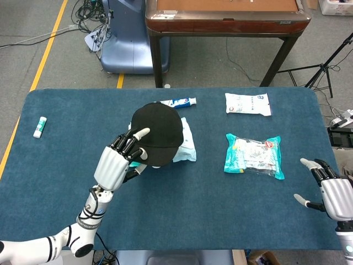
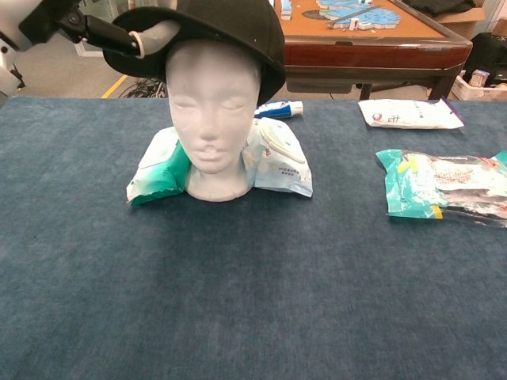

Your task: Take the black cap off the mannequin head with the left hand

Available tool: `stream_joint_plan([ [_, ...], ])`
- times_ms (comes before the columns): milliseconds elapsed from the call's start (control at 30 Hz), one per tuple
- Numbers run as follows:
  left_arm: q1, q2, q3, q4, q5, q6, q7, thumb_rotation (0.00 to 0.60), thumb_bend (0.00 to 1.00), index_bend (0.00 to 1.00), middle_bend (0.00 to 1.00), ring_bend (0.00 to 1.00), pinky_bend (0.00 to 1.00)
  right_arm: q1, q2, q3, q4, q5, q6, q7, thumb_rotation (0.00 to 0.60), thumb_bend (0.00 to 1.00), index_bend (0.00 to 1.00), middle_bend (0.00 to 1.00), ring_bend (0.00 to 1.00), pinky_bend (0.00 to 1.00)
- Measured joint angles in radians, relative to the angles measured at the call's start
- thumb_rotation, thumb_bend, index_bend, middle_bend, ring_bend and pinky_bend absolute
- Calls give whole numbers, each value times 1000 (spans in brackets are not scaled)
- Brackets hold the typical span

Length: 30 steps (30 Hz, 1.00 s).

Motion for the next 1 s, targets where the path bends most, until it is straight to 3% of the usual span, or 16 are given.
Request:
stream_joint_plan([
  [633,-41,9,-60,-33,-52,-42,57,600,299,626,184,140,315,2,1,0,1,1,-4,2,600,0,183,251,152,416],
  [1000,-72,24,-92,15,-61,-48,55,600,299,630,184,140,300,5,0,0,1,4,-11,1,600,0,183,251,152,416],
])
